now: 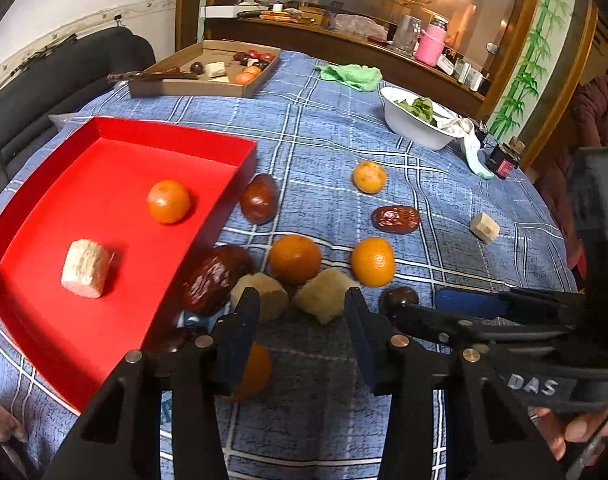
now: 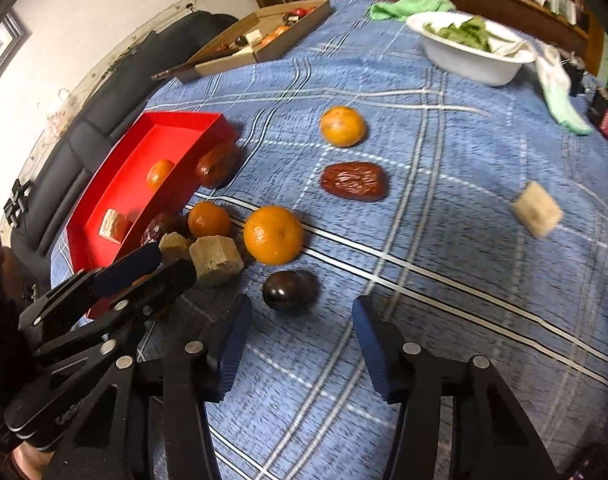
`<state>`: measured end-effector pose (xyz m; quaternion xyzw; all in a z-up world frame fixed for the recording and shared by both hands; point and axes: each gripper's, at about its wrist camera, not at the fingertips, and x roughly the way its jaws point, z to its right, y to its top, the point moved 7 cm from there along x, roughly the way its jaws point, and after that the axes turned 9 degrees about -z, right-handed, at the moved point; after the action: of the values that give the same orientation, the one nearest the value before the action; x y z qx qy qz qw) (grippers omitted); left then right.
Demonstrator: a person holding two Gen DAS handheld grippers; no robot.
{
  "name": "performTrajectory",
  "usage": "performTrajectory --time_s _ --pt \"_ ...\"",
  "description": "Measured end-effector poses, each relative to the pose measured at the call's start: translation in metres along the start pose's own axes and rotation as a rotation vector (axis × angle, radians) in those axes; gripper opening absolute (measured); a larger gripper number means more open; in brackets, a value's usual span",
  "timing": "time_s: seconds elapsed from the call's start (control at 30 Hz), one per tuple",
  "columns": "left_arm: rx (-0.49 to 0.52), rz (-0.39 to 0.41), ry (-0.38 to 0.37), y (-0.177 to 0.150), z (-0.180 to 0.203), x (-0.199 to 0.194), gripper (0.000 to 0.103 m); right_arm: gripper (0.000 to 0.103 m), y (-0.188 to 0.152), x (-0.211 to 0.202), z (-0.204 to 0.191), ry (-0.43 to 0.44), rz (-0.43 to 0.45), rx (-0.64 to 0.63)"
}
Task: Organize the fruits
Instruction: 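Move both open tools back toward the remaining items on the table, then grasp a tan cake block with the left tool while the right tool grasps a dark plum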
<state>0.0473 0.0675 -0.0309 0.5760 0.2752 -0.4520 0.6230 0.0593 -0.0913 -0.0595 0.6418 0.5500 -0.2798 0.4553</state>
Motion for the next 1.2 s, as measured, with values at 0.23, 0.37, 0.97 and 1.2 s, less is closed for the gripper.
performTrajectory --time_s 0.23,0.37,0.97,1.2 --pt "0.013 0.001 -0.007 -0.001 0.006 -0.001 0.042 0.027 0.007 0.01 -0.006 0.002 -0.018 -0.06" --pt "0.036 -0.004 -0.018 0.003 0.02 0.002 0.042 0.027 0.006 0.001 0.008 -0.017 -0.008 -0.027" --pt "-0.038 -0.066 0.088 0.007 0.021 0.03 0.037 0.027 0.005 -0.02 0.017 -0.009 0.031 -0.007" --pt "-0.009 -0.06 0.108 0.012 0.025 0.034 0.038 0.027 0.005 -0.025 0.015 -0.006 0.041 -0.014"
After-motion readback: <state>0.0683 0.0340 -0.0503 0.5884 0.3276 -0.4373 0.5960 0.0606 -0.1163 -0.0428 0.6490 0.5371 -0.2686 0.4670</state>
